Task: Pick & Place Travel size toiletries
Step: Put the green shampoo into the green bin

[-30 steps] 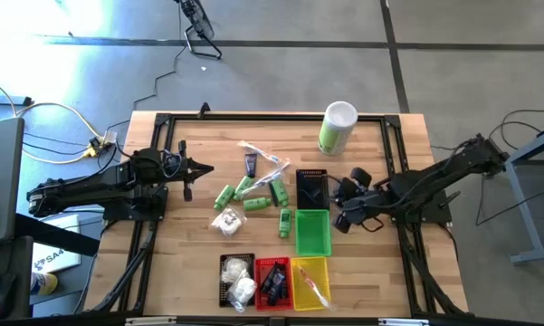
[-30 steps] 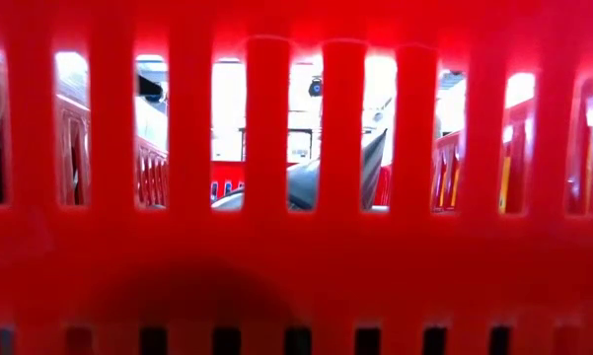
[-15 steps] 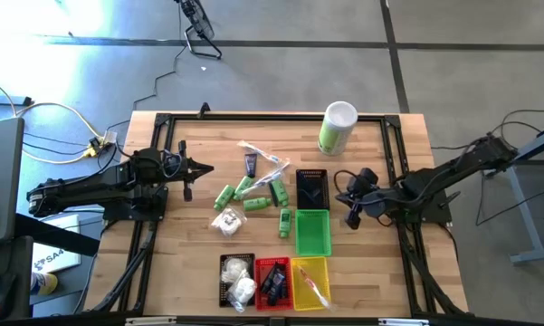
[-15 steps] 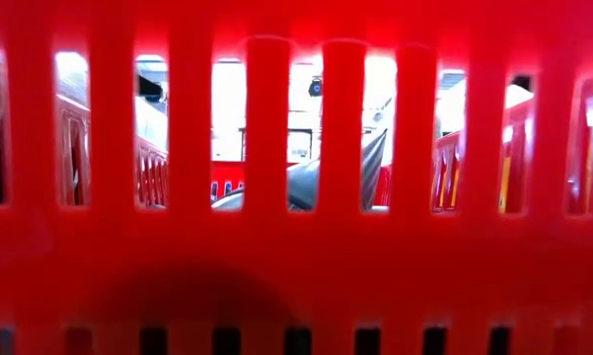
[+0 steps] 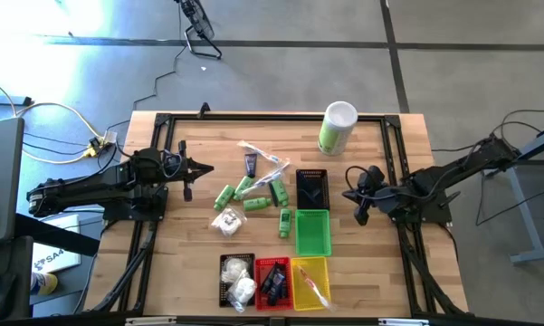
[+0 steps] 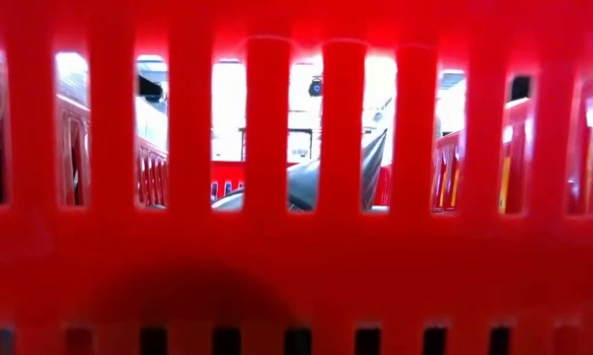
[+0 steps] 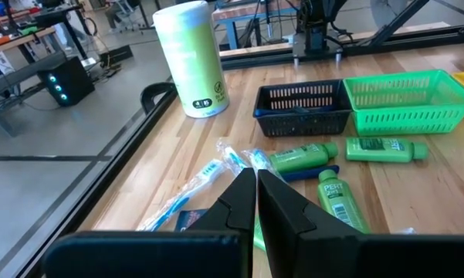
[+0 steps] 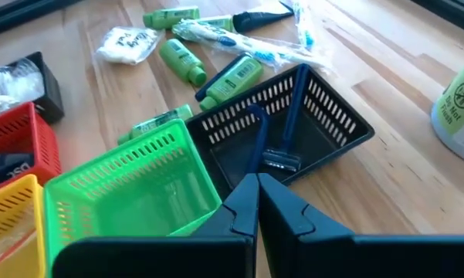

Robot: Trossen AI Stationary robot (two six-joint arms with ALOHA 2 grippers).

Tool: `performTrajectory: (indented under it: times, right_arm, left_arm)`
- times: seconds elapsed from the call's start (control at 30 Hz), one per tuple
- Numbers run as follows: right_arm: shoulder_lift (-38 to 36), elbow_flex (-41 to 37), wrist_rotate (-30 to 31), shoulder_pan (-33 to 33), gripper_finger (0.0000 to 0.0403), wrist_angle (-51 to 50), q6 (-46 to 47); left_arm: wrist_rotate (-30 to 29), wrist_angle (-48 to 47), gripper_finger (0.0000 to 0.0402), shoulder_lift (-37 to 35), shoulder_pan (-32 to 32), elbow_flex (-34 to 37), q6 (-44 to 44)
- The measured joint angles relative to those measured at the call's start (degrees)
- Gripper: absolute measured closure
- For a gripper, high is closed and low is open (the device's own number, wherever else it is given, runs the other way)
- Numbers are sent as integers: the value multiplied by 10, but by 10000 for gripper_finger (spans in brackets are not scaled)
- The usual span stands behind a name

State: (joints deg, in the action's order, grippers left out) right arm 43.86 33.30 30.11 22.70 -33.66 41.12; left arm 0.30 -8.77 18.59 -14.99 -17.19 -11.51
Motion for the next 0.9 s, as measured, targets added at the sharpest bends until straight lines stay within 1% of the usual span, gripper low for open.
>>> performTrajectory:
  times: [0.23, 0.67, 0.9]
  right_arm:
    - [-22, -3, 5, 0, 401, 1, -4]
    - [-22, -3, 85, 0, 401, 1, -10]
    - [-24, -3, 72, 0, 401, 1, -62]
  left_arm:
    - [2, -27, 390, 0, 0, 0, 29]
    - [2, -35, 390, 0, 0, 0, 45]
    - [2, -35, 390, 0, 0, 0, 45]
